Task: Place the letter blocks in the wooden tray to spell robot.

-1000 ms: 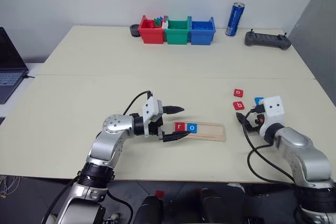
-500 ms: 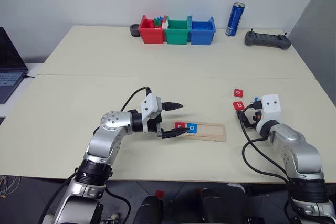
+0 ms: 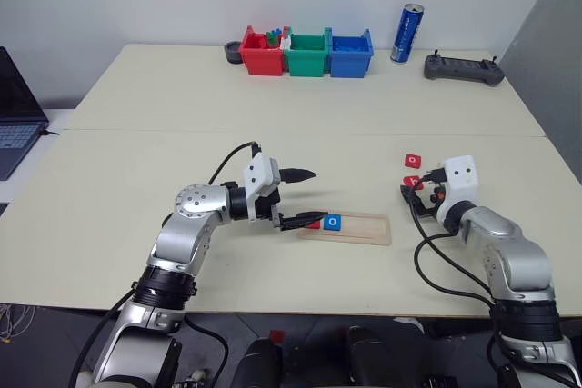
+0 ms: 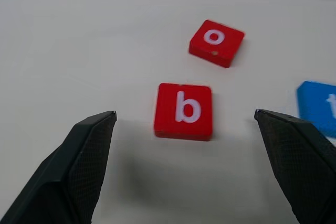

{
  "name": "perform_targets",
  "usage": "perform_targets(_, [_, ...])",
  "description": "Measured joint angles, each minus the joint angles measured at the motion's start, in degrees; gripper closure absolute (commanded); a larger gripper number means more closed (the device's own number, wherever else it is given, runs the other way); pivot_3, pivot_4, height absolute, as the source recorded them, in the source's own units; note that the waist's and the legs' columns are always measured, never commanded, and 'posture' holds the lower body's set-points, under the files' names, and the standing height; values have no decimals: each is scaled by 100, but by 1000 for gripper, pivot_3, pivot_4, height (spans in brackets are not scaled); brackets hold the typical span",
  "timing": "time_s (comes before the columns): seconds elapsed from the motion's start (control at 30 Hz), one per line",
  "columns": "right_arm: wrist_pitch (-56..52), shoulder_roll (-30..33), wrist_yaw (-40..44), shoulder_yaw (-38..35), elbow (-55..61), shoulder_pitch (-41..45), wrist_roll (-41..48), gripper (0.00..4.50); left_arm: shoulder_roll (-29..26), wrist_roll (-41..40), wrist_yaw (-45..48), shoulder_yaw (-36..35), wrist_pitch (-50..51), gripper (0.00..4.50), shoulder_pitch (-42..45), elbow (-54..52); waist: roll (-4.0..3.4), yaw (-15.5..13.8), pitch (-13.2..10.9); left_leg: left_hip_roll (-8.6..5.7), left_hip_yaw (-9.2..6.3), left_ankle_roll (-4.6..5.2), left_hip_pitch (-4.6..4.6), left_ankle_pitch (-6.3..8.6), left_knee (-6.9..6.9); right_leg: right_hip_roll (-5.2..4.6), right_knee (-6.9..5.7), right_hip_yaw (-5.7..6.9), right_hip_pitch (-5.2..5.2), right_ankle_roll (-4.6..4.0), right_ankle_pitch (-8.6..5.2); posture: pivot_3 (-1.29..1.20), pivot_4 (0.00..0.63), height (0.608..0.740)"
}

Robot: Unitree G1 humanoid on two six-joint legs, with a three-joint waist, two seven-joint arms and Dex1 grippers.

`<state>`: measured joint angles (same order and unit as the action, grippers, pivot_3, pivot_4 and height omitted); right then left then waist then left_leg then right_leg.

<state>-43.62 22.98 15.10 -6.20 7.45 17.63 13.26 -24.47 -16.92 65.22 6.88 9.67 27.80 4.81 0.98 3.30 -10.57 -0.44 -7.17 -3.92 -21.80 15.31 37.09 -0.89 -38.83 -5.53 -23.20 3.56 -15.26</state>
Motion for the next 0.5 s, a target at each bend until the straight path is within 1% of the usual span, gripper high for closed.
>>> perform_targets(0.33, [308, -103, 152, 85, -704, 387, -81, 0, -33, 0, -73, 0, -1, 23, 3, 0, 0, 7, 0, 1, -1, 0, 1, 0, -1, 1, 0, 1, -1, 0, 0, 0, 150, 740])
perform_targets(0.43, [380, -109, 111, 77, -872, 482, -119, 619, -68, 0, -74, 0, 0, 0, 4, 0, 0, 9, 0, 1, 0, 0, 1, 0, -1, 1, 0, 1, 0, 0, 0, 0, 150, 740])
perform_targets(0.5, [403, -107, 98, 62, -907, 493, -132, 1283, -72, 0, -76, -1, 0, 0, 4, 0, 0, 9, 0, 1, 0, 0, 1, 0, -1, 0, 0, 0, -1, 0, 0, 0, 150, 740])
